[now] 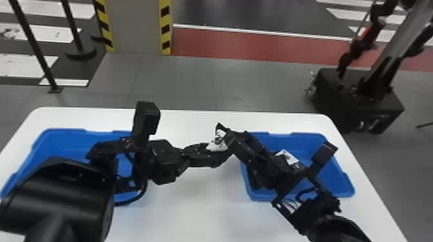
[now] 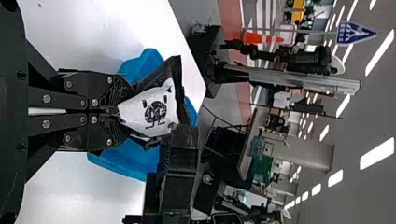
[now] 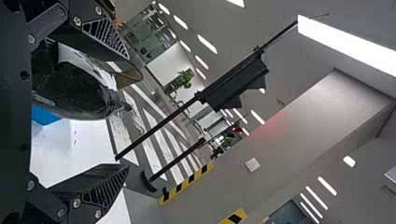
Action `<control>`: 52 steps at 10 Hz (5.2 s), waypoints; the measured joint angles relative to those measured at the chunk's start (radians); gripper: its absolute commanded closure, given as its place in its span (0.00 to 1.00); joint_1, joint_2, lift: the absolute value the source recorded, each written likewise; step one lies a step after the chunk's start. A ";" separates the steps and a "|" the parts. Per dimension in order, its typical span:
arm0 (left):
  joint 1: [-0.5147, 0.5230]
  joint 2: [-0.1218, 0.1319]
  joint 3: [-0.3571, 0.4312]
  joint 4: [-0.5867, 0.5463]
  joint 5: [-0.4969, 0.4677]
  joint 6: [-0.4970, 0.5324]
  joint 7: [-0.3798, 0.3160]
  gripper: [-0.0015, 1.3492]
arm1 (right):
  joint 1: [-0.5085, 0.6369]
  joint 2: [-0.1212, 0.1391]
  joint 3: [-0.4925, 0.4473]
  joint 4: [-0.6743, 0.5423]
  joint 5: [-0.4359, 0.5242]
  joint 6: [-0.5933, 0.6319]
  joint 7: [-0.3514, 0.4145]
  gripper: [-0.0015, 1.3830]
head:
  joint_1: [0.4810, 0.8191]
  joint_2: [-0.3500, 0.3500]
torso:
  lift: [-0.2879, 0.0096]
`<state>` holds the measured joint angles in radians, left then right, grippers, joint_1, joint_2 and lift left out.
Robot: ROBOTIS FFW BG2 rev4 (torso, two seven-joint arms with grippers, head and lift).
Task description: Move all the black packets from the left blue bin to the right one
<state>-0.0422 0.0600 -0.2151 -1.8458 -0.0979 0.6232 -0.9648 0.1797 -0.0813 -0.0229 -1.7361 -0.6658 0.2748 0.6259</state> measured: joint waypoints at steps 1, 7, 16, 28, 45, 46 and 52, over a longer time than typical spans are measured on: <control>-0.023 0.000 -0.030 0.025 0.010 -0.009 0.000 0.89 | -0.020 0.000 0.008 0.010 0.014 0.002 0.008 0.52 | 0.63 0.27 | 0.60; -0.032 -0.004 -0.043 0.046 0.030 0.004 0.013 0.37 | -0.058 0.003 0.009 0.068 0.043 -0.029 0.046 0.93 | 0.63 0.26 | 0.60; 0.325 -0.008 0.488 -0.253 -0.021 0.030 0.017 0.12 | -0.104 -0.157 -0.205 0.247 0.068 -0.001 -0.048 0.00 | 0.63 0.35 | 0.60; 0.209 -0.014 0.609 -0.092 -0.318 0.113 0.186 0.13 | 0.302 0.028 -0.192 -0.210 0.336 -0.299 -0.074 0.31 | 0.63 0.75 | 0.60; 0.071 0.022 0.503 -0.045 -0.259 0.220 0.156 0.89 | 0.270 0.026 -0.135 -0.158 0.241 -0.287 -0.055 0.31 | 0.63 0.69 | 0.60; 0.118 0.015 0.504 -0.145 -0.217 0.214 0.142 0.89 | 0.263 0.025 -0.125 -0.161 0.236 -0.283 -0.049 0.31 | 0.63 0.68 | 0.60; 0.099 0.009 0.305 -0.084 0.022 -0.153 0.067 0.89 | 0.132 0.021 -0.042 -0.138 0.188 -0.189 0.030 0.31 | 0.63 0.49 | 0.60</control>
<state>0.0573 0.0691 0.0899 -1.9302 -0.0762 0.4706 -0.8979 0.3115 -0.0599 -0.0654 -1.8743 -0.4774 0.0862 0.6559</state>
